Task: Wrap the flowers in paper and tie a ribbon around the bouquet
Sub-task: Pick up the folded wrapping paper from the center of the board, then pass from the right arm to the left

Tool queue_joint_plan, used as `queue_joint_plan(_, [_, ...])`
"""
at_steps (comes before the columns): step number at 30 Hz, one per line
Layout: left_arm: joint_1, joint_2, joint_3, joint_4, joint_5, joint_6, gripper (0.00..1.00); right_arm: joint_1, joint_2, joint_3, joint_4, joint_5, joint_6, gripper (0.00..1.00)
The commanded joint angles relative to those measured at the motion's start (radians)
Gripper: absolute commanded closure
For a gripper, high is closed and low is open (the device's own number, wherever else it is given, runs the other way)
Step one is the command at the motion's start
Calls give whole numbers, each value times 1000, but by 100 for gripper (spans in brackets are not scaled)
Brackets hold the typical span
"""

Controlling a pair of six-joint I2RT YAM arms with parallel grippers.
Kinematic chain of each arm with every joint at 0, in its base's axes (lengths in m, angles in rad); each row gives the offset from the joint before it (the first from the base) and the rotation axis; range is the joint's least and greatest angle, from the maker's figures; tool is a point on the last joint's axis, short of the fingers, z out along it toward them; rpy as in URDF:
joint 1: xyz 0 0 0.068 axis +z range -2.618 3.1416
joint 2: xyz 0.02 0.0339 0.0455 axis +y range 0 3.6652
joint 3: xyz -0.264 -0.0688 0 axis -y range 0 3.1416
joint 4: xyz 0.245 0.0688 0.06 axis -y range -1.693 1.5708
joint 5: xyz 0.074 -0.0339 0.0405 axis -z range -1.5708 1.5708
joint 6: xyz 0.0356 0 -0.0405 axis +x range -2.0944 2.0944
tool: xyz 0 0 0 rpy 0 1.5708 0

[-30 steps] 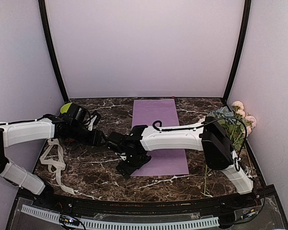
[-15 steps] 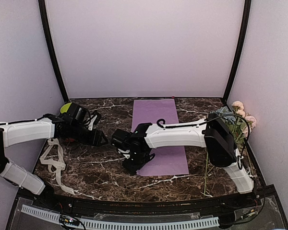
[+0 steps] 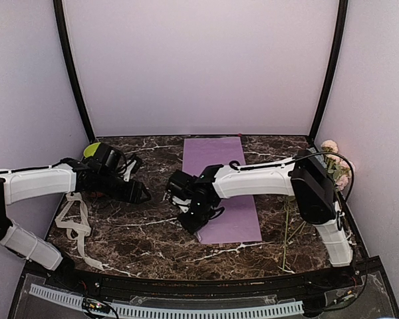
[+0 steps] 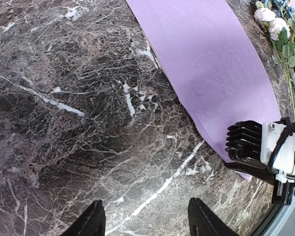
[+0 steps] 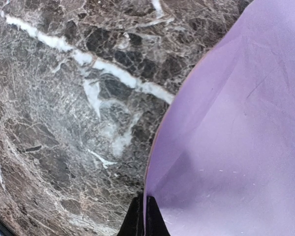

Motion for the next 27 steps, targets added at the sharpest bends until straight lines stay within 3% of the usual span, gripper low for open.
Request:
queue_joint_plan(1, [-23,-40,6,24,49,7,43,-21,-32,-103,161,-179,36,100])
queue_joint_plan(6, [-37,-123,-34,141,160,-14,56,-68,-225,-232,405,-323,108,100])
queue_joint_plan(11, [-68,-210,-80,225,221,-15,58,-99,-358,-342,595,-382,187,100])
queue_joint_plan(19, [-153,-327,-185,344,322,55,41,-111,-459,-416,754,-439,243,100])
queue_joint_plan(24, [-221,-343,-202,386,311,121,23,-115,-525,-439,838,-457,277,100])
queue_joint_plan(27, [-308,-341,-178,375,209,211,16,-115,-549,-427,885,-482,281,100])
